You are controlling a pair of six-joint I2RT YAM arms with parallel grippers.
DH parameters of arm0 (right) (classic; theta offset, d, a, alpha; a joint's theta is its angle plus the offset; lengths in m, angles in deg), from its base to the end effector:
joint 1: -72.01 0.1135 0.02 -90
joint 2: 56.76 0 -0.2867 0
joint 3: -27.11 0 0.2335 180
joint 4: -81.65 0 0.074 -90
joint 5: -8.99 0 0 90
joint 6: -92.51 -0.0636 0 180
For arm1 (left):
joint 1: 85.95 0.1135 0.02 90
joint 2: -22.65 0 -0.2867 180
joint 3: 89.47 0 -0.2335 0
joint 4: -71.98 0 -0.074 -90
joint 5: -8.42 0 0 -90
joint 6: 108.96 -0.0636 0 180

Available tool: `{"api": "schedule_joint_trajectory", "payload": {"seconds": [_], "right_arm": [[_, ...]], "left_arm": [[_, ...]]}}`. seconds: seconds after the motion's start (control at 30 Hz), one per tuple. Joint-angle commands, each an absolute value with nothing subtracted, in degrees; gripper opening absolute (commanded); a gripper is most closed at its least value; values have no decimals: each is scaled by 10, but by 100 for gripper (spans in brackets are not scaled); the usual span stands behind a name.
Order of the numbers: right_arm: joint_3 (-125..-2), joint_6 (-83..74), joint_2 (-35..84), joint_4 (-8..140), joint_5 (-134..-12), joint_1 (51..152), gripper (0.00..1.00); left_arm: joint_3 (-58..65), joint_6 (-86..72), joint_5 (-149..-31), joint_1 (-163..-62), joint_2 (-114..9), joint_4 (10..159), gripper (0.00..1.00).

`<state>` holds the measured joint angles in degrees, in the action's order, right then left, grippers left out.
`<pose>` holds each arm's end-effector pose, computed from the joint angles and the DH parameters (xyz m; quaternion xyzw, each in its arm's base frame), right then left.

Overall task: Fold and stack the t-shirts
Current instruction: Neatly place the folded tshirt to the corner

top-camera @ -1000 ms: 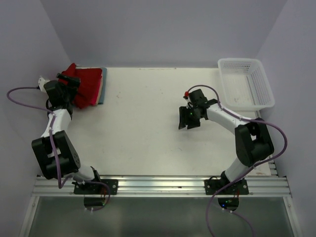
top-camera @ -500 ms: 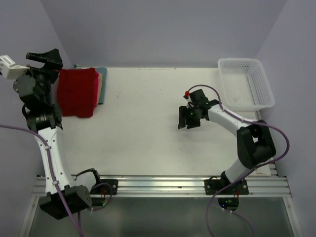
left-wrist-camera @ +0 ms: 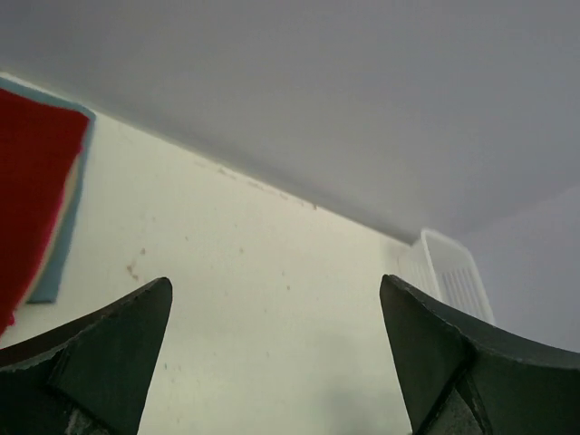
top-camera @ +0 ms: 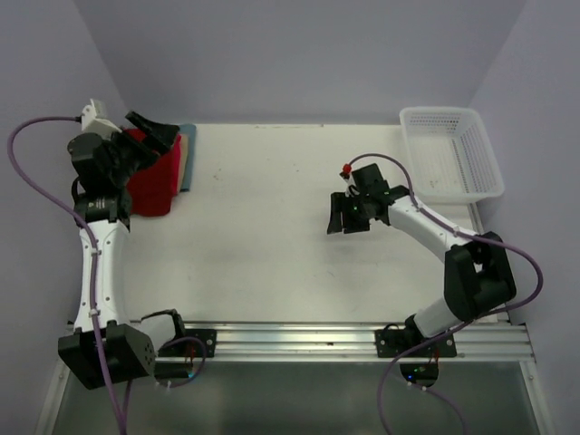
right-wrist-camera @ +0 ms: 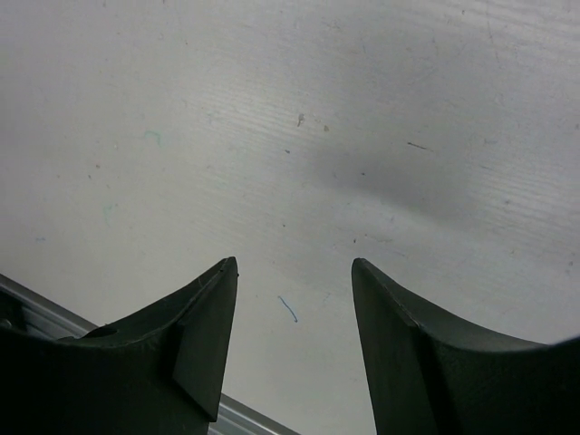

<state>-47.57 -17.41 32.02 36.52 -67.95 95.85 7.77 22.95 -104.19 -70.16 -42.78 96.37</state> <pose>0.2777 0.1384 0.2264 -0.0629 0.9563 0.2000 0.2037 0.2524 0.0460 0.4275 -0.2408 0.7062 -0.2898 0.5994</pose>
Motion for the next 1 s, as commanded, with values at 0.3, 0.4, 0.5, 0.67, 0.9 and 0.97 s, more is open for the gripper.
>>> {"api": "schedule_joint_trajectory", "payload": {"seconds": [0.3,0.4,0.5,0.67,0.9,0.97], "right_arm": [[-446,-184,48,377,-726,958,81],[-453,-174,-14,346,-761,958,99],[-469,-167,-59,308,-779,957,99],[-484,-155,-109,275,-806,957,99],[-498,-139,-109,247,-822,958,99],[-498,-139,-106,247,-822,957,99]], "left_arm": [[194,45,-1147,-854,-280,1079,100],[204,31,-1141,-890,-269,1084,100],[206,21,-1134,-923,-285,1083,100],[196,20,-1096,-996,-327,1060,100],[176,19,-1066,-1040,-356,1039,100],[173,13,-1059,-1049,-362,1043,100]]}}
